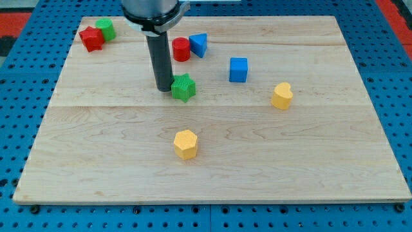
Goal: Move the green star diagonally to the bottom left side of the yellow heart
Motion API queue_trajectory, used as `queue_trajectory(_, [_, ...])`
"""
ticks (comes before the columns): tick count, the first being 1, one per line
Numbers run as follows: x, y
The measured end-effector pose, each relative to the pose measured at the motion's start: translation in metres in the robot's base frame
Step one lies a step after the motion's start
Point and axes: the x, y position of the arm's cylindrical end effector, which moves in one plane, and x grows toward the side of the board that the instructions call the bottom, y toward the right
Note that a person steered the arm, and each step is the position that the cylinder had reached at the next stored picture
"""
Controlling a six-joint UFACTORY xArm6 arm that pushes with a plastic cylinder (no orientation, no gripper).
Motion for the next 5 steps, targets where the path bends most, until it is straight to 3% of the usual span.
queue_trajectory(1, [-0.015, 0.002])
queue_trajectory(3, [0.048, 0.046])
queue_trajectory(5, [0.074, 0.095])
